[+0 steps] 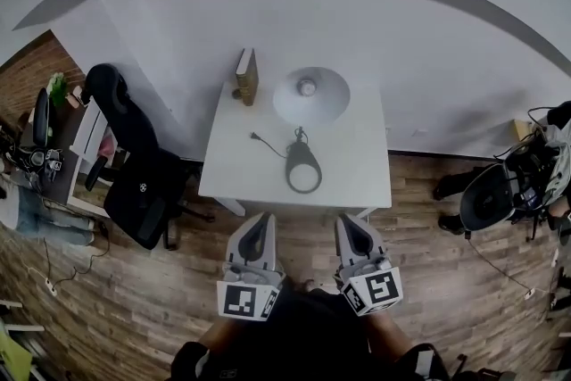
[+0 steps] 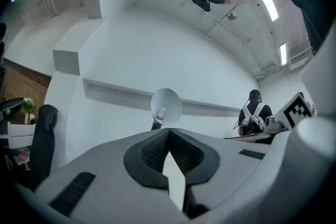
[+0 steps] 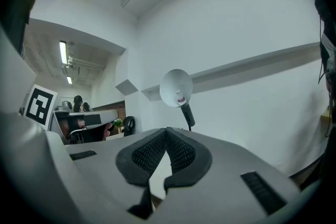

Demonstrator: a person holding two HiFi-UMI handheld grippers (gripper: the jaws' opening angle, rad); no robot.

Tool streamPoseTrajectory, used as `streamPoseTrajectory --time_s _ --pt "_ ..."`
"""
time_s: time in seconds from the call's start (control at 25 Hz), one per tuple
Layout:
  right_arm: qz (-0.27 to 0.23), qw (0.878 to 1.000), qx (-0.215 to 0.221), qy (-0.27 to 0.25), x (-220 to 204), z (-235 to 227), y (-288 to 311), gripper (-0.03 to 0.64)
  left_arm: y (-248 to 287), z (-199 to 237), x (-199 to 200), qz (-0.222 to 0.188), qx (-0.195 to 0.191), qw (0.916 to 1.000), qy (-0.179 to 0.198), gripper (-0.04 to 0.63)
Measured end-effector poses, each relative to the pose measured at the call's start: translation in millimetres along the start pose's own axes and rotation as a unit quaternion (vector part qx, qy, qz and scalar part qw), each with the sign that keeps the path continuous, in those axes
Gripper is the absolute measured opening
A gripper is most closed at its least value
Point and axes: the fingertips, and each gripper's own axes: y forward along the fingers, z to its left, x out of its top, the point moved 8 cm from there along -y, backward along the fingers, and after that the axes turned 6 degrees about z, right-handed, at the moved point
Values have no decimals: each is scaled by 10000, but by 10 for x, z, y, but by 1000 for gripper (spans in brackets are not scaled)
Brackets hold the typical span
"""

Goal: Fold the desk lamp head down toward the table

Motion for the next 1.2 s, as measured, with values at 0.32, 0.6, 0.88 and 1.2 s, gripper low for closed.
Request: streamPoseTrajectory --time_s 0.32,0.6,0.88,1.2 --pt "35 9994 -329 33 186 25 627 11 507 578 144 22 -305 9995 -46 23" --pt "22 9986 -521 113 210 -49 743 11 675 703 133 82 -421 9991 -40 23" --pt "-48 9991 -404 89 329 -316 860 11 904 661 176 24 -214 9998 8 23" --pt "-251 9995 -190 74 580 -628 1008 50 1131 592 309 -139 43 9999 3 23"
